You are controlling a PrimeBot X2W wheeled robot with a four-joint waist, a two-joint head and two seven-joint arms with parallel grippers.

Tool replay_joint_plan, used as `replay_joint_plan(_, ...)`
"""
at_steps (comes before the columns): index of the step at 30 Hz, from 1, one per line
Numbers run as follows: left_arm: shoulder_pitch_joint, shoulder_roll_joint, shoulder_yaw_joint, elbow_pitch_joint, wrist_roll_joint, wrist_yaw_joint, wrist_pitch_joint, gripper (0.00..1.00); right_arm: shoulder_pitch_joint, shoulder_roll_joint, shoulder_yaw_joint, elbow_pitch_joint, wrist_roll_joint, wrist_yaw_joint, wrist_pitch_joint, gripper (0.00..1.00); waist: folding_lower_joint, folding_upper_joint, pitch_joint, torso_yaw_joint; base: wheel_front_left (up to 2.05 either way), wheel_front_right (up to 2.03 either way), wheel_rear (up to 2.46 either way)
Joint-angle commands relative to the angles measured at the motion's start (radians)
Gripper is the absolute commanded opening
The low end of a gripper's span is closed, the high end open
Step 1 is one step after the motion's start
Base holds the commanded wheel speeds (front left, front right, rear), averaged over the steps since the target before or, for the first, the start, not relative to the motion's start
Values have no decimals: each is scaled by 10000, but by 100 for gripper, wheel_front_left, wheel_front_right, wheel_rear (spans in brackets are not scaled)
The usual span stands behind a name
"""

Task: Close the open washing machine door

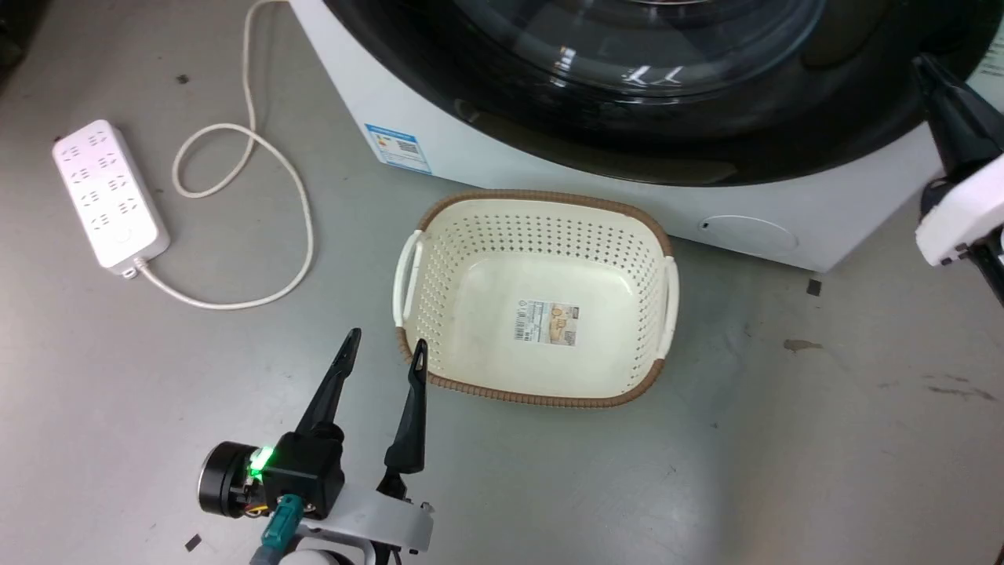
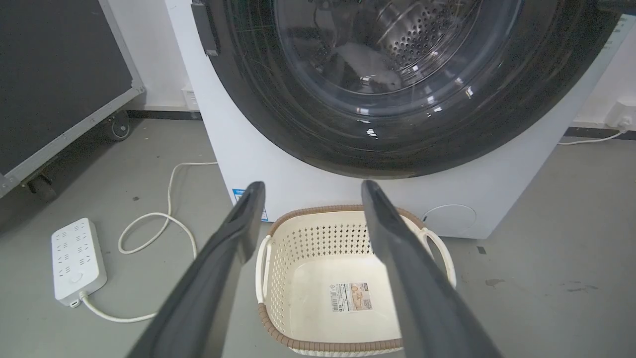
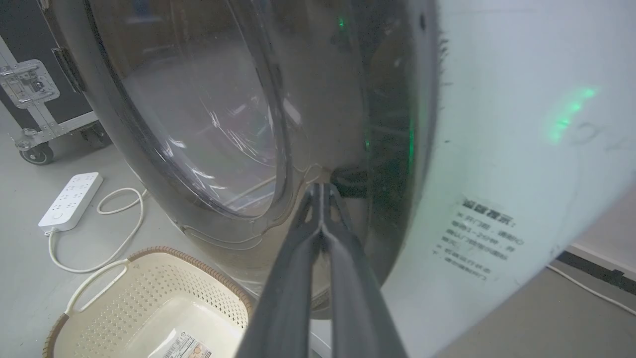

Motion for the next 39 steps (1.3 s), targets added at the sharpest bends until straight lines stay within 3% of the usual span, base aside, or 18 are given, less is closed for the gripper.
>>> replay_joint_plan(1,-108,-12,32,-25,-84,56,-43,100,-412,-73,-83,177,74,-99,-96,0,0,-1,1,-76,0,0,0)
replay_joint_plan(7,-154,-17,53,52,-2,3,-43,100,-578,14,267,726,133,-99,-556,0,0,-1,-284,-220,0,0,0)
replay_joint_plan(12,92,-17,268,152,-56,-12,-43,100,230,70,623,643,106,-99,-1156,0,0,-1,-1073,-403,0,0,0)
replay_joint_plan(13,177,-18,319,185,-79,-23,-43,100,491,96,579,577,96,-99,-1267,16,0,-1,-1302,-461,0,0,0)
replay_joint_plan(14,272,-15,368,224,-92,-42,-43,100,779,122,490,458,49,-99,-1363,47,0,-1,-1504,-523,0,0,0)
replay_joint_plan(15,357,-7,429,254,-109,-64,-43,100,1125,200,382,320,46,-99,-1427,100,0,-1,-1731,-596,0,0,0)
replay_joint_plan(21,842,28,809,370,-276,-240,-43,100,3277,814,-686,-995,-635,-99,-1578,100,0,-1,-2819,-1132,0,0,0)
replay_joint_plan(30,1312,82,1001,330,-167,-415,-43,100,6282,2784,-2591,-3420,-2288,-99,-1603,100,0,-1,-3677,-1808,0,0,0)
replay_joint_plan(39,1601,83,1039,191,-126,-610,-43,100,8457,3949,-3196,-4828,-3366,-99,-1542,100,0,-1,-3921,-2060,0,0,0)
